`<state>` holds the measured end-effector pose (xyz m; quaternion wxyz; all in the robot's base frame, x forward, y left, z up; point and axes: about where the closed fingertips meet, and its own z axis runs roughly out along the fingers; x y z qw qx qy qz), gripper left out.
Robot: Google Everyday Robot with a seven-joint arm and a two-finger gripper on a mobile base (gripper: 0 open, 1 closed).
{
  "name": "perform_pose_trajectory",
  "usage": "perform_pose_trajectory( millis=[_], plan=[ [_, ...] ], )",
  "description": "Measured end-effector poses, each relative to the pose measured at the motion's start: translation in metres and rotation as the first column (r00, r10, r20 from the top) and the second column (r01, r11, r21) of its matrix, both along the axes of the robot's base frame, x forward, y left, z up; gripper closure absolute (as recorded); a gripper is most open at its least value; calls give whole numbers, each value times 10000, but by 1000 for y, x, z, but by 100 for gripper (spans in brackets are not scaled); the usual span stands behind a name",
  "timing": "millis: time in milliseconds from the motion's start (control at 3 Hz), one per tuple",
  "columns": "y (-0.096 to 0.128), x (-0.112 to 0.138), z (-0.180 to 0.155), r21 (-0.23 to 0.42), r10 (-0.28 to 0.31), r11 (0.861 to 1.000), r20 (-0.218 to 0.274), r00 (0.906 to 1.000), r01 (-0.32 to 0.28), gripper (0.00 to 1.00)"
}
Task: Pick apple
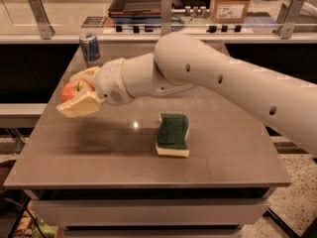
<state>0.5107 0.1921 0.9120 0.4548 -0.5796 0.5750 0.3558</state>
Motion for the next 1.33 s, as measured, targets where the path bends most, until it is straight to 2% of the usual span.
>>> perform_pose_trajectory(
  millis=[667,1000,1333],
  plan=[
    [-3,1,45,611,315,9975,805,9963,-365,100],
    [-1,2,70,788,557,9947,1275,9903,-661,100],
    [-1,2,71,794,564,9946,1285,9901,-669,100]
  ],
)
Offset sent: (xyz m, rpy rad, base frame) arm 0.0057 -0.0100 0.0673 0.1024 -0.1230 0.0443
